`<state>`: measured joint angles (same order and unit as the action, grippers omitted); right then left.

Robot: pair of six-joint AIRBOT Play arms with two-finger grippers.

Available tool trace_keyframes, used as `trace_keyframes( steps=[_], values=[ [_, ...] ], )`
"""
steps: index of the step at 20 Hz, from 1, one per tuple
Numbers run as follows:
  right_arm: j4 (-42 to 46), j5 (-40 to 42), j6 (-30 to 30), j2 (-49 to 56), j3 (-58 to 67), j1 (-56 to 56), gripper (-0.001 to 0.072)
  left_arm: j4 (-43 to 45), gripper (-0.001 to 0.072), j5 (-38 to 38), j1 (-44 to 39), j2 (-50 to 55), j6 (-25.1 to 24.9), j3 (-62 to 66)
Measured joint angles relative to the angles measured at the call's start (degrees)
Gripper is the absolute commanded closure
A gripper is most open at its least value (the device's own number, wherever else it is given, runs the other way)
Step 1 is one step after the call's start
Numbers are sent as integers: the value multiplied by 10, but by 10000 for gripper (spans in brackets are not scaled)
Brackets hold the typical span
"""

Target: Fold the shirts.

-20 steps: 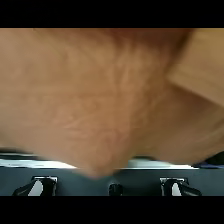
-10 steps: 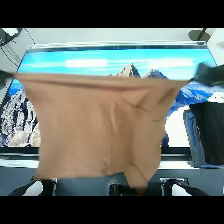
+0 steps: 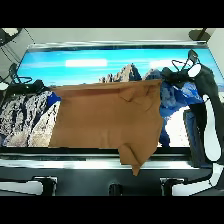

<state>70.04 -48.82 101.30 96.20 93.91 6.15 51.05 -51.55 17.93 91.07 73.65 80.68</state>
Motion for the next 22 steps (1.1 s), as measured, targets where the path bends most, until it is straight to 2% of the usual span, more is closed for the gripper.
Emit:
trace_keyframes(
  steps=[2, 6, 9, 14, 20, 21, 22],
  values=[
    [6, -24, -22, -10, 1, -1, 674, 0, 682, -28, 5, 18, -2, 27],
    [33, -194, -51, -24, -15, -7, 674, 31, 682, -142, 16, 39, -2, 42],
    [37, -274, -64, -27, -59, -18, 674, 66, 682, -216, 20, 54, 0, 32],
    [49, -329, -70, -30, -99, -22, 674, 112, 683, -286, 22, 66, 3, 24],
    [55, -351, -69, -32, -117, -25, 672, 135, 680, -310, 14, 84, 5, 20],
    [55, -351, -66, -32, -119, -24, 609, 136, 635, -313, 12, 86, 5, 20],
    [55, -349, -64, -32, -121, -24, 396, 136, 431, -315, 11, 87, 5, 20]
  ],
)
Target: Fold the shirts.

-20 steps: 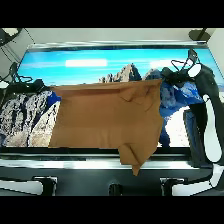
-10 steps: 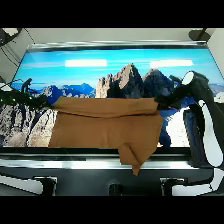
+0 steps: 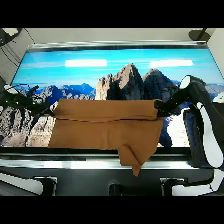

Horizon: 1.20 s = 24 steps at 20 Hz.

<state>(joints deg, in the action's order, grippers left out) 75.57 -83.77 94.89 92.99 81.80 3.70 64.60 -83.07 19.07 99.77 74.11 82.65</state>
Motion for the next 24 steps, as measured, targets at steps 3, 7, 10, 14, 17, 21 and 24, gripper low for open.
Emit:
trace_keyframes(
  steps=[3, 7, 10, 14, 17, 21, 24],
  values=[
    [-2, -1, -9, -10, -3, 13, 313, 3, 218, -22, 8, -5, 0, 0],
    [-9, -40, -22, -41, -14, 64, 313, 4, 271, -57, 40, -46, 19, -30],
    [-14, -53, -28, -82, -71, 89, 313, 32, 270, -52, 58, -104, 29, -124],
    [-19, -38, -40, -145, -169, 101, 313, 69, 271, -3, 88, -179, 17, -275],
    [-22, -31, -49, -175, -207, 103, 313, 64, 317, 23, 101, -202, -1, -338],
    [-22, -33, -56, -196, -228, 105, 312, 33, 400, 50, 107, -211, -11, -371],
    [-22, -35, -60, -222, -262, 105, 261, 8, 490, 60, 108, -213, -14, -391]
  ],
)
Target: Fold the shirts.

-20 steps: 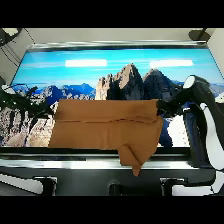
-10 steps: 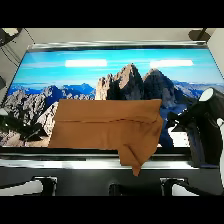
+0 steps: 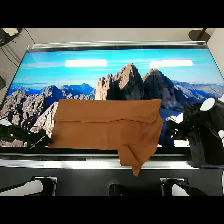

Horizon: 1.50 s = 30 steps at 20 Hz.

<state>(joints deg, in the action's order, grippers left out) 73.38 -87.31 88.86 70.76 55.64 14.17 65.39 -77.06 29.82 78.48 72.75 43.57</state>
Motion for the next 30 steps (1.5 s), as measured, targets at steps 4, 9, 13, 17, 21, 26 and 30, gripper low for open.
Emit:
trace_keyframes(
  steps=[4, 9, 13, 17, 21, 26, 30],
  values=[
    [-17, 19, -4, -51, -91, 0, 216, -9, 681, 15, -2, 0, -3, -17],
    [-100, 78, -21, -82, -218, -1, 222, -12, 681, 18, -2, -1, -3, -23],
    [-149, 130, -26, -88, -288, -1, 243, -12, 681, 18, -2, -1, -7, -24],
    [-205, 153, -33, -90, -336, -2, 268, -11, 681, 16, -2, 0, -8, -24],
    [-238, 182, -37, -91, -360, -2, 377, -11, 681, 16, -2, 0, -8, -24],
    [-248, 218, -32, -90, -371, -2, 676, -10, 681, 16, -2, 0, -9, -24],
    [-241, 235, -49, -111, -362, -1, 677, -8, 685, 17, -4, -7, -28, -17]
  ],
)
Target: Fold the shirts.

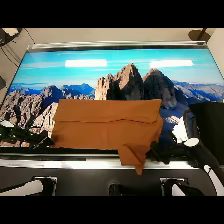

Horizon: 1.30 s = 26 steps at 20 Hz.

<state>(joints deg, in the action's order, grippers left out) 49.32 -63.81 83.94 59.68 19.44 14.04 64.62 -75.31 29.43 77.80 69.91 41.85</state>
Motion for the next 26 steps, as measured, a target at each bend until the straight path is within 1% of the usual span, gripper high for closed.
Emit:
trace_keyframes(
  steps=[1, 4, 7, 10, 14, 18, 23, 24, 25, 26],
  values=[
    [11, 2, -2, -8, 12, 0, 678, 0, 686, 9, 0, -7, -5, 9],
    [25, -49, 5, -23, 95, 0, 678, -27, 687, -3, -9, -25, -3, 60],
    [57, -67, 22, -4, 215, 1, 678, -37, 687, 4, -36, -25, 24, 142],
    [73, -68, 33, 67, 345, 0, 678, -40, 686, 23, -73, 12, 57, 244],
    [58, -43, 37, 196, 483, 0, 677, -44, 686, 20, -108, 118, 103, 392],
    [24, -12, 39, 296, 545, 0, 674, -51, 684, 14, -125, 213, 133, 482],
    [-2, 13, 37, 365, 564, 0, 672, -57, 683, 15, -138, 282, 146, 516],
    [-5, 17, 37, 370, 565, 0, 655, -58, 678, 15, -141, 288, 146, 518],
    [-9, 22, 36, 374, 567, 0, 508, -59, 574, 15, -145, 294, 146, 520],
    [-12, 29, 35, 376, 567, 0, 305, -60, 283, 14, -149, 297, 146, 521]
  ],
)
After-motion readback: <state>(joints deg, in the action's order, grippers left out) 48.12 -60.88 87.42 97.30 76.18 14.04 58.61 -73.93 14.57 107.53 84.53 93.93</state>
